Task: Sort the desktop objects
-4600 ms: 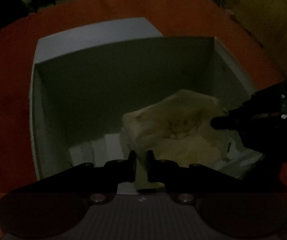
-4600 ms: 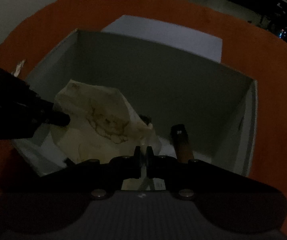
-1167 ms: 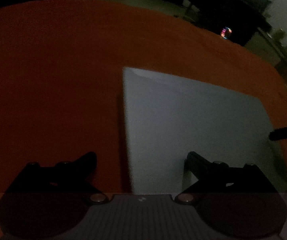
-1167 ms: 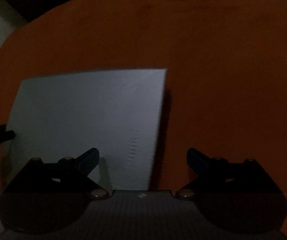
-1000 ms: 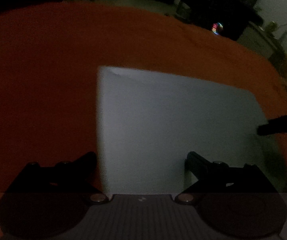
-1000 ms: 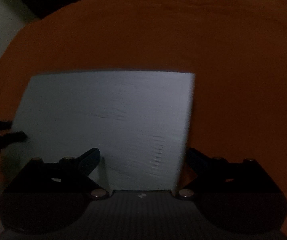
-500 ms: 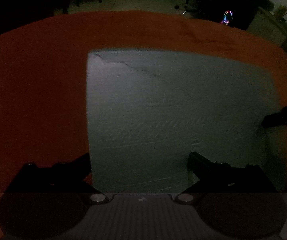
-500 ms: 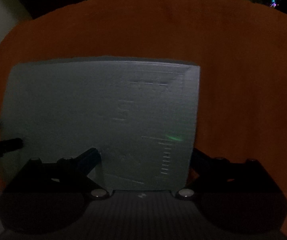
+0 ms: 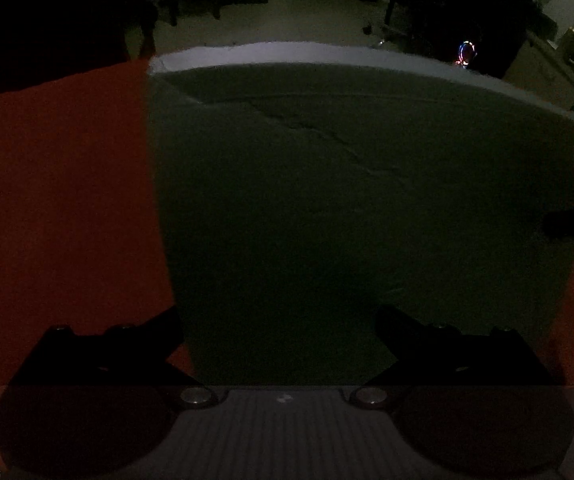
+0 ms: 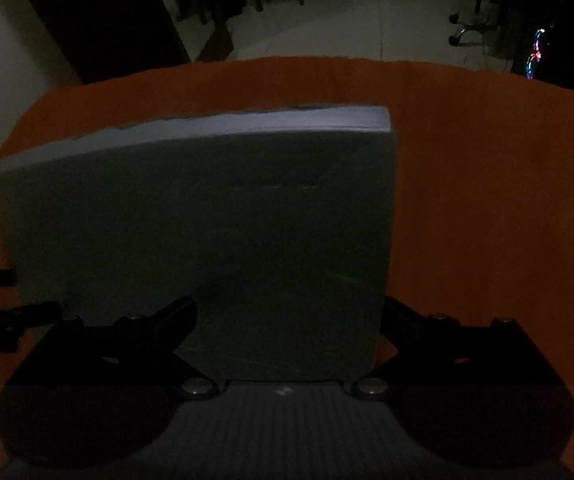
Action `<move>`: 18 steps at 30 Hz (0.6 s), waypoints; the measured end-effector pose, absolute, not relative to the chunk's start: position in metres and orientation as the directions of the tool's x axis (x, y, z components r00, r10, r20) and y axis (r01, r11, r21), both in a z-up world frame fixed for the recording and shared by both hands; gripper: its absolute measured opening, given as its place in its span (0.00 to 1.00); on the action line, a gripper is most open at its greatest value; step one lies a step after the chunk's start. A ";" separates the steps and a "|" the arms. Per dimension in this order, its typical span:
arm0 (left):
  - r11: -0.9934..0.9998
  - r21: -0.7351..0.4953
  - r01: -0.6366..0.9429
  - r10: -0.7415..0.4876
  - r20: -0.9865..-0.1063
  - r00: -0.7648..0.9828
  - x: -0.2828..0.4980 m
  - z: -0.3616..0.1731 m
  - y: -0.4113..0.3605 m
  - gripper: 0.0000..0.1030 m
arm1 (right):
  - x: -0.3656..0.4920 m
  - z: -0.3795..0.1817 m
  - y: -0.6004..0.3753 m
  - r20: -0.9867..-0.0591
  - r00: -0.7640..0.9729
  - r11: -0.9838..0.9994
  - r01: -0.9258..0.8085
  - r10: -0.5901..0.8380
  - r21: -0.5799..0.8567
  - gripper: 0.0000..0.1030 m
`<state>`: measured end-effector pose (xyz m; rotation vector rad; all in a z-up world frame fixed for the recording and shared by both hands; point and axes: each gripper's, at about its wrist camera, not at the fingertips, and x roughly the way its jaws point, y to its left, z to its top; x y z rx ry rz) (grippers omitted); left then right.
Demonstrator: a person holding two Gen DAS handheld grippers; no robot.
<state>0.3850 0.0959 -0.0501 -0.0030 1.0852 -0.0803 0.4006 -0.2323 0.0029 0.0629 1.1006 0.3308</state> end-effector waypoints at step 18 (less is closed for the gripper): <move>0.984 0.114 0.139 0.036 -0.883 0.467 0.394 -0.062 0.077 0.98 | 0.402 0.001 -0.211 -0.860 0.410 0.944 -0.253 0.303 0.212 0.95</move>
